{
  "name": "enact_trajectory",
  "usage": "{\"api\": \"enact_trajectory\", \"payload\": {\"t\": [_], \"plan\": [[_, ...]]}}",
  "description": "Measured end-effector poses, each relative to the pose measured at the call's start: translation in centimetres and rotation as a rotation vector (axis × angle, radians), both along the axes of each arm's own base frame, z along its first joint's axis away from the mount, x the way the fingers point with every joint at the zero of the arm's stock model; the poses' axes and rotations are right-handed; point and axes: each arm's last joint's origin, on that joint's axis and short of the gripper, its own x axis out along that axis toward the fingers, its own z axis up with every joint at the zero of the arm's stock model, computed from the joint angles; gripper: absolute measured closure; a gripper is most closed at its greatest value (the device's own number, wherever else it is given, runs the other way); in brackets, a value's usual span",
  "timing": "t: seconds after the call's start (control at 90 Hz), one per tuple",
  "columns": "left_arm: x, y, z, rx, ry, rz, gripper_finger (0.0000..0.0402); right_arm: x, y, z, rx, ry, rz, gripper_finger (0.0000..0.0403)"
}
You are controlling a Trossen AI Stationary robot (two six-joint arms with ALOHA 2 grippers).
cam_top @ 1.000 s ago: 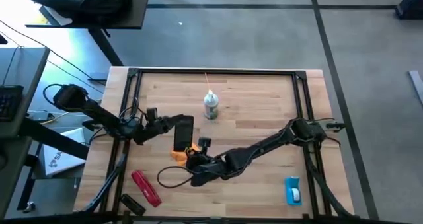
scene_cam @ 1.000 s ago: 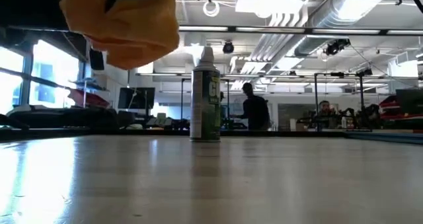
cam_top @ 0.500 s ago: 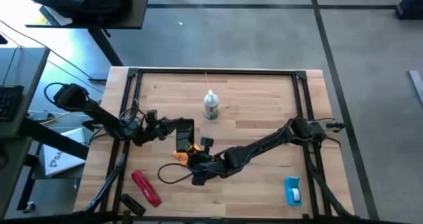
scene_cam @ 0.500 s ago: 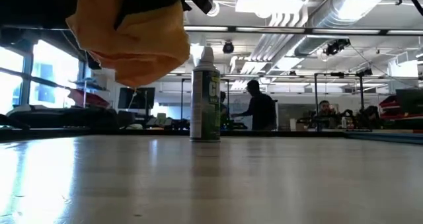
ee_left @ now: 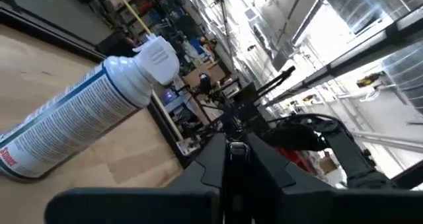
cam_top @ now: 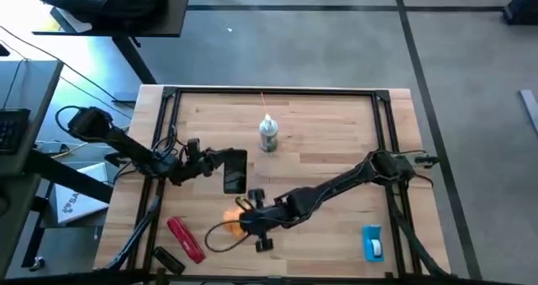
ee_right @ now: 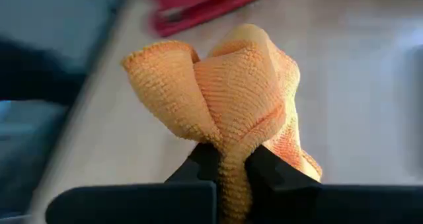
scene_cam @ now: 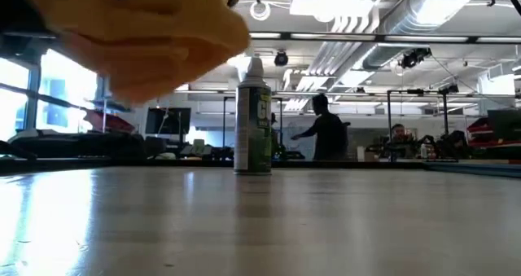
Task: Apply microfiber cloth
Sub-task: Wipe the front and back of the black cellphone using the orange microfiber cloth
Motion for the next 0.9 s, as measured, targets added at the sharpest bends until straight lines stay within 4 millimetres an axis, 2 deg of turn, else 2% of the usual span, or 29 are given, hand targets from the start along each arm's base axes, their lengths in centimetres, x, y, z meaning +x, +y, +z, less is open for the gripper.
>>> {"api": "enact_trajectory", "payload": {"t": [0.111, 0.222, 0.389, 0.5, 0.611, 0.778, 0.9], "plan": [[0.0, -0.2, -0.5, -0.028, 0.027, -0.018, 0.0386, -0.7, -1.2, 2.7, -0.298, -0.112, -0.16, 0.04], [0.0, -0.5, -0.6, -0.044, 0.034, -0.04, 0.0386, -0.5, -2.7, 3.3, -0.452, -0.094, -0.187, 0.04], [-0.1, -0.7, -0.6, -0.039, 0.037, -0.052, 0.0386, 1.2, -5.2, 2.8, -0.437, -0.053, -0.003, 0.04], [-0.1, -0.8, -0.8, -0.029, 0.05, -0.066, 0.0386, 2.4, -6.0, 2.0, -0.419, -0.069, 0.139, 0.04], [-0.1, -1.0, -0.7, -0.031, 0.043, -0.098, 0.0386, 3.5, -6.7, 2.1, -0.351, -0.142, 0.299, 0.04], [-0.1, -1.1, -0.8, -0.025, 0.054, -0.121, 0.0386, 3.8, -7.9, 1.6, -0.399, -0.117, 0.229, 0.04], [-0.2, -1.3, -0.9, -0.015, 0.064, -0.128, 0.0386, 3.1, -8.2, 1.9, -0.445, -0.056, 0.139, 0.04]]}}
